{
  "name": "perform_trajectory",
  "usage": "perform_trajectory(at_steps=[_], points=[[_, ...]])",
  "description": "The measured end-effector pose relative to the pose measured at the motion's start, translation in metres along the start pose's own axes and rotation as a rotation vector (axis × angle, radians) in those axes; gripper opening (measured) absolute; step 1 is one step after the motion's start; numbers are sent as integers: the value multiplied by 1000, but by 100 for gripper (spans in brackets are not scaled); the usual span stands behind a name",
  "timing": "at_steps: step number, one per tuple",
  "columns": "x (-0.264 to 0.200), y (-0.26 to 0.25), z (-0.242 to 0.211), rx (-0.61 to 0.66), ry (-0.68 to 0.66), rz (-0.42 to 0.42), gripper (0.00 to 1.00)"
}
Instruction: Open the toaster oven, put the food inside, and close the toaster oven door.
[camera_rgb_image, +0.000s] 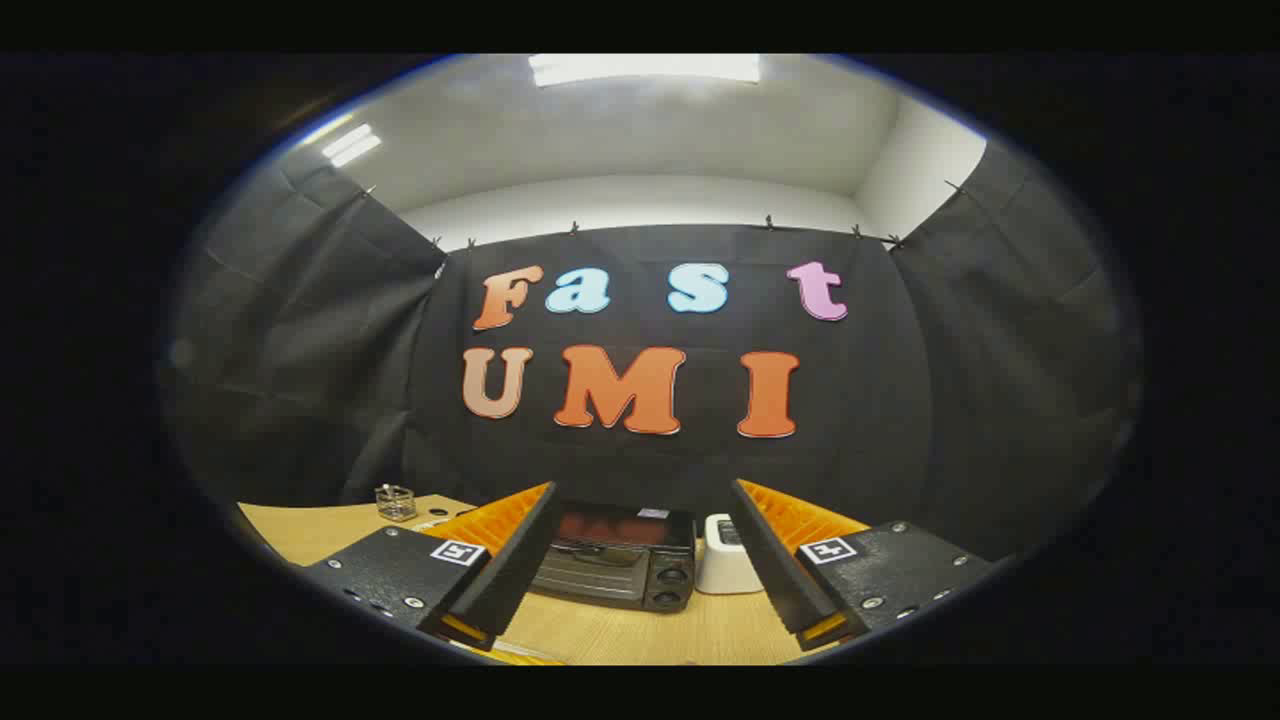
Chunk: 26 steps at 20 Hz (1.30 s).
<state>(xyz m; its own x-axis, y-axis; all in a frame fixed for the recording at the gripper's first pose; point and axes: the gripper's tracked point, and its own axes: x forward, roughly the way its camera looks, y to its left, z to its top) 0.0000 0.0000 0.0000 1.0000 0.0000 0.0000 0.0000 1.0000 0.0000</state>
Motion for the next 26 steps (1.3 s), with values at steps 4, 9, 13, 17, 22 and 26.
perform_trajectory(at_steps=[4,9,13,17,22,26], points=[[0,4,-4,2,10,6,98],[2,9,-8,0,21,11,98],[4,13,-10,7,30,21,98],[6,13,-16,15,48,18,98],[11,12,-27,32,82,15,98],[16,11,-33,40,101,11,98]])
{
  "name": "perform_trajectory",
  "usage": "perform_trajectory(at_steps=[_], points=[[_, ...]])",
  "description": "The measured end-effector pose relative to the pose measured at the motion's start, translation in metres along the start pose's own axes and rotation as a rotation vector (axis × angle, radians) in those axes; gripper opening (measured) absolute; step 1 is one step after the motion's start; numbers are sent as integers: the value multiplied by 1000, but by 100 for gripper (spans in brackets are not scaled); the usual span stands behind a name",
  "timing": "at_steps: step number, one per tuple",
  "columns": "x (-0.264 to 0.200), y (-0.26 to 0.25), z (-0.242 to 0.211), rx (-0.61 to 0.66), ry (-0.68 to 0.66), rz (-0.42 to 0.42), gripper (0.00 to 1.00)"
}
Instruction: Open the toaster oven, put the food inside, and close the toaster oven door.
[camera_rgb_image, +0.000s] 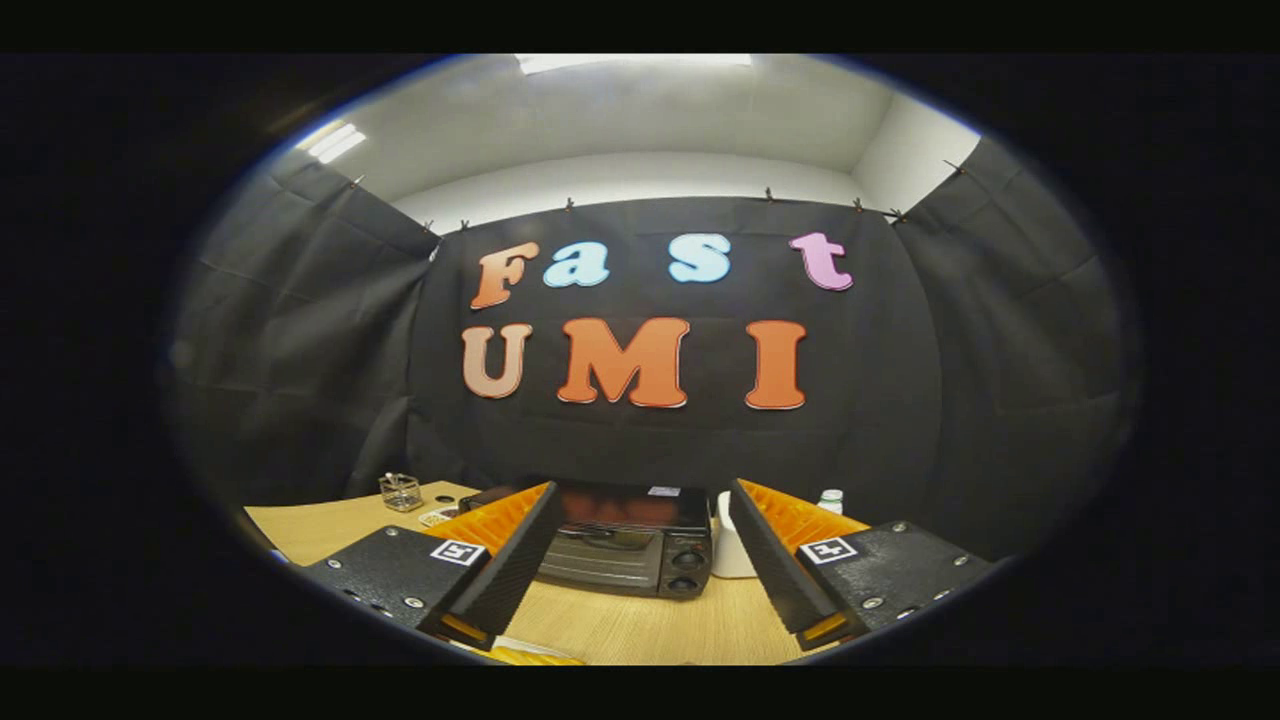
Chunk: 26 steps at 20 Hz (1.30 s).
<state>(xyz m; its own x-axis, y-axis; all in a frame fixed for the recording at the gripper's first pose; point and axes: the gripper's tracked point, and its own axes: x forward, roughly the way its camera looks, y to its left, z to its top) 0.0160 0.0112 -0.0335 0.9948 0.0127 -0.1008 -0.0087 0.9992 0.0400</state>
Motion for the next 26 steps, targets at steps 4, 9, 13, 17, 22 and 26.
perform_trajectory(at_steps=[4,9,13,17,22,26], points=[[6,4,-12,10,26,9,98],[19,12,-36,-1,87,22,98],[34,20,-52,-1,118,25,98],[52,32,-77,11,176,36,99],[80,46,-97,10,217,36,99],[110,60,-112,8,242,21,99]])
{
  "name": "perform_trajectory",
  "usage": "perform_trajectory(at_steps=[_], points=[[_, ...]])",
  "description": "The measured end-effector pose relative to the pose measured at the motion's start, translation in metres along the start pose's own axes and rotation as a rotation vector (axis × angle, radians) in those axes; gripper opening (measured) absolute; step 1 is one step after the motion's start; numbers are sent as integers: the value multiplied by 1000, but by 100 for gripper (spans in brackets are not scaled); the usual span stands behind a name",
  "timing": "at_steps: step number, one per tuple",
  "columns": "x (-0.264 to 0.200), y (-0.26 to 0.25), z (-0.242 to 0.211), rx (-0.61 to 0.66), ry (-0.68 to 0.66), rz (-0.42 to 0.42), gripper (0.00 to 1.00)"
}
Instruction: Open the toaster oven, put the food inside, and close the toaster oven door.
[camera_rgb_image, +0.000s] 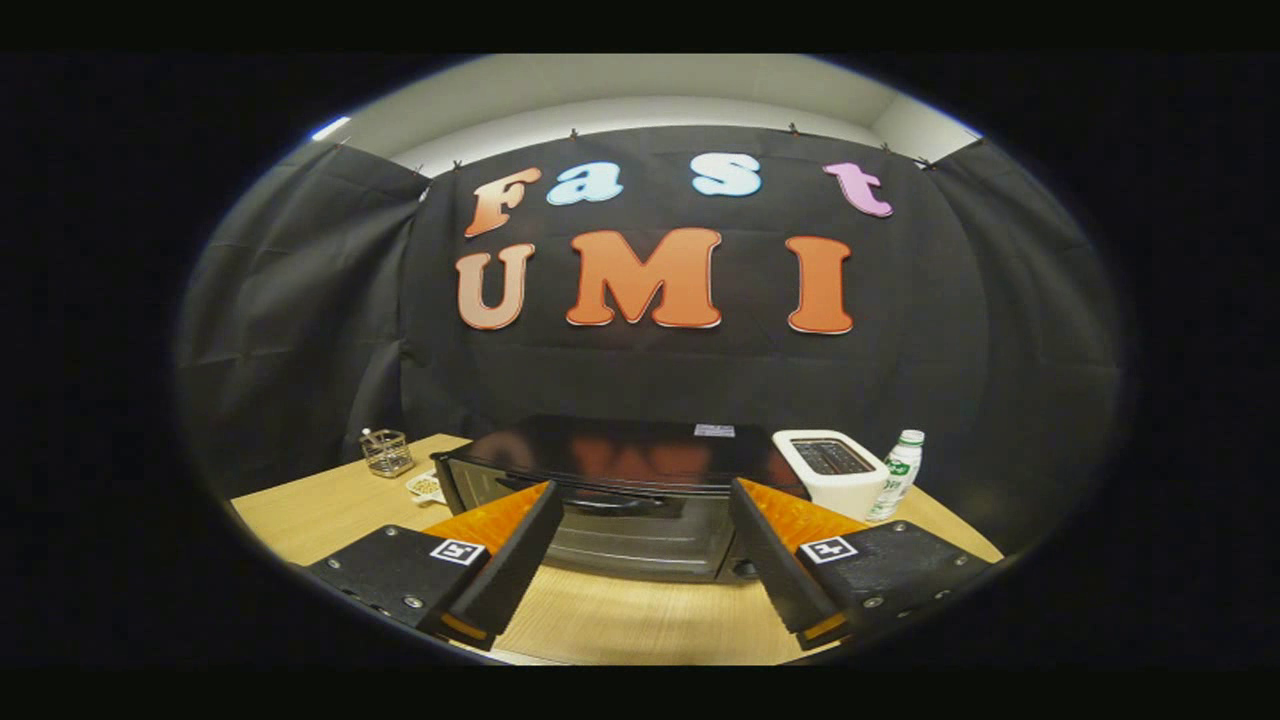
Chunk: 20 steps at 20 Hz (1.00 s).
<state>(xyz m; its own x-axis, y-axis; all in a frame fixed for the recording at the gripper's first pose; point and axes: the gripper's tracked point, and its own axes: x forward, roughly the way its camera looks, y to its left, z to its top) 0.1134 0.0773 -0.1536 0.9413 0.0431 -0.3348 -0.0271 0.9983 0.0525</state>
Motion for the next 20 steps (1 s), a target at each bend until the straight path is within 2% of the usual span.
perform_trajectory(at_steps=[4,10,11,14,20], points=[[38,16,8,33,-36,-7,99],[74,25,-22,50,30,-44,99],[77,22,-18,31,-11,-55,99],[69,28,-21,30,-14,-40,97],[48,29,-26,75,-36,15,85]])
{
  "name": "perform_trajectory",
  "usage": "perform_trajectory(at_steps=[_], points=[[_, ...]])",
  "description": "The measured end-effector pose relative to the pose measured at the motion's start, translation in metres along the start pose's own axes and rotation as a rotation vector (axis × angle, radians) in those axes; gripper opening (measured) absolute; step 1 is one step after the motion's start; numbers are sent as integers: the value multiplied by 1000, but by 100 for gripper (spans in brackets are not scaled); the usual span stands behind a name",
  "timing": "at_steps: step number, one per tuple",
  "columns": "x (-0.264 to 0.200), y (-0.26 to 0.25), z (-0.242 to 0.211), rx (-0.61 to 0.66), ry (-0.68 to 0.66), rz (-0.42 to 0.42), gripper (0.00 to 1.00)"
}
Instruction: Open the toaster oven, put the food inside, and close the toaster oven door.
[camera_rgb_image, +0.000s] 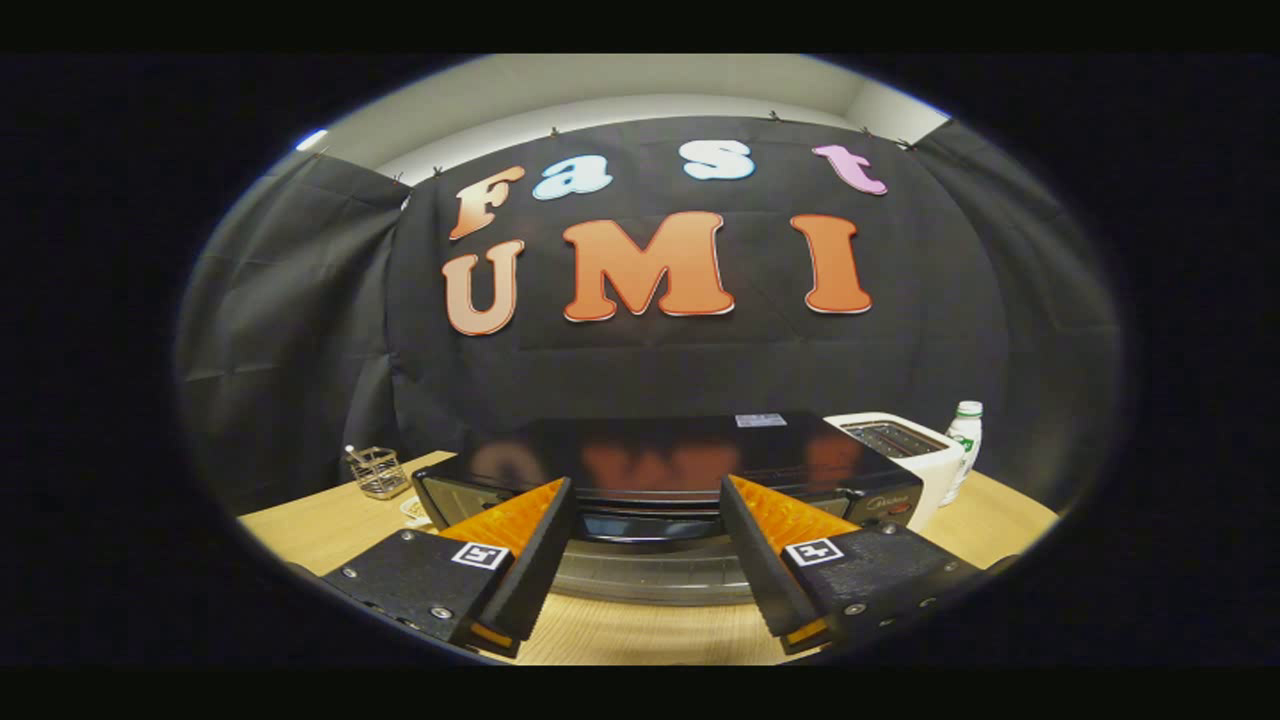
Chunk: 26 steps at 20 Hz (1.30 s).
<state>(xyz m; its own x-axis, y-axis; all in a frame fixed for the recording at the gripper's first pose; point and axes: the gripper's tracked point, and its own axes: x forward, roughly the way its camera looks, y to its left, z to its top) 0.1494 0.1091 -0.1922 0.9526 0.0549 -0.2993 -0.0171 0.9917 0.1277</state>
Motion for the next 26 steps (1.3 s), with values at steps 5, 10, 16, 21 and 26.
perform_trajectory(at_steps=[5,10,16,21,26], points=[[-36,4,-10,-36,16,36,83],[-79,10,-36,-87,47,83,83],[-104,7,-80,-43,158,145,83],[-110,6,-103,38,239,177,78],[-103,-11,-140,87,378,132,78]])
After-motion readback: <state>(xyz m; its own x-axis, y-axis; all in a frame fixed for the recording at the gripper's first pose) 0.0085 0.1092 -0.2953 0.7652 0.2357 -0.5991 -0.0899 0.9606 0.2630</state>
